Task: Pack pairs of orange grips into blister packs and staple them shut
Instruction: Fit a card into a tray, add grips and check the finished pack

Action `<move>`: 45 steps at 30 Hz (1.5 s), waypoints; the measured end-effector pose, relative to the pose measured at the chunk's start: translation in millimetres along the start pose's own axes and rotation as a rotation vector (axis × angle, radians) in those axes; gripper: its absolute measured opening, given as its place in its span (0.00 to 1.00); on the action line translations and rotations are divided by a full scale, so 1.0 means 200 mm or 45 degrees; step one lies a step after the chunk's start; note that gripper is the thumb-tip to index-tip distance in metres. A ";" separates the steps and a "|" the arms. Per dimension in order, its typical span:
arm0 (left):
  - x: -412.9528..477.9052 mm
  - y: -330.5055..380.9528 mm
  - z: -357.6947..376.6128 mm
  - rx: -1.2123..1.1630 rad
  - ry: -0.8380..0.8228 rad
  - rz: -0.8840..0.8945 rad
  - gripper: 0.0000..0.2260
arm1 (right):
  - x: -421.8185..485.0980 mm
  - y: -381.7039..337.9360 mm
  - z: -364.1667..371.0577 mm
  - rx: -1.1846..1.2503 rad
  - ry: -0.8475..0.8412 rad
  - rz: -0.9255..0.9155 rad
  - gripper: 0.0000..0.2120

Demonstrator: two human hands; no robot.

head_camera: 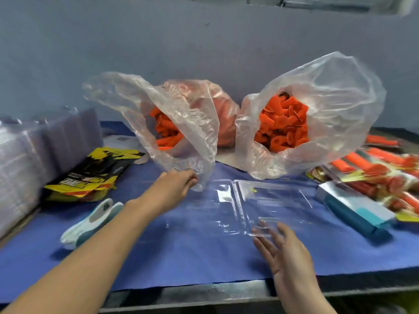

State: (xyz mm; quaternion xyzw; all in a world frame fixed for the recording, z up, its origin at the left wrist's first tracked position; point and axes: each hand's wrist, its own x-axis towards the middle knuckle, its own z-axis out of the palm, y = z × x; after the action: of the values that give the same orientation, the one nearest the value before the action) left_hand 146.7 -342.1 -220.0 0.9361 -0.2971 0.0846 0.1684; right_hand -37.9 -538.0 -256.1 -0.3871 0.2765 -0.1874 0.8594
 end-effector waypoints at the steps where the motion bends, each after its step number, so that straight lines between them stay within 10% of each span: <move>1: 0.01 0.00 0.04 0.012 -0.012 0.000 0.08 | -0.01 0.00 -0.03 -0.017 -0.043 0.075 0.07; 10: 0.00 -0.02 0.14 -0.038 -0.112 -0.060 0.13 | -0.14 -0.09 -0.06 -0.308 -0.351 0.738 0.17; 17: -0.15 -0.02 0.08 -0.195 0.059 -0.036 0.15 | -0.02 -0.12 0.31 -0.803 -0.690 -0.222 0.15; 24: -0.33 0.01 0.17 -0.194 0.177 -0.005 0.12 | 0.29 0.11 0.48 -2.007 -0.656 -1.104 0.14; 45: -0.31 0.04 0.15 -0.122 -0.085 0.062 0.12 | 0.41 0.10 0.33 -2.280 -1.126 -0.936 0.16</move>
State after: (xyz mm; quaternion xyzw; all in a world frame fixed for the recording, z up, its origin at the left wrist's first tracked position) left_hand 94.2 -327.2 -262.2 0.9217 -0.3291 0.0431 0.2007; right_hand 69.4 -531.4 -262.5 -0.9717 -0.1571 -0.0064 0.1761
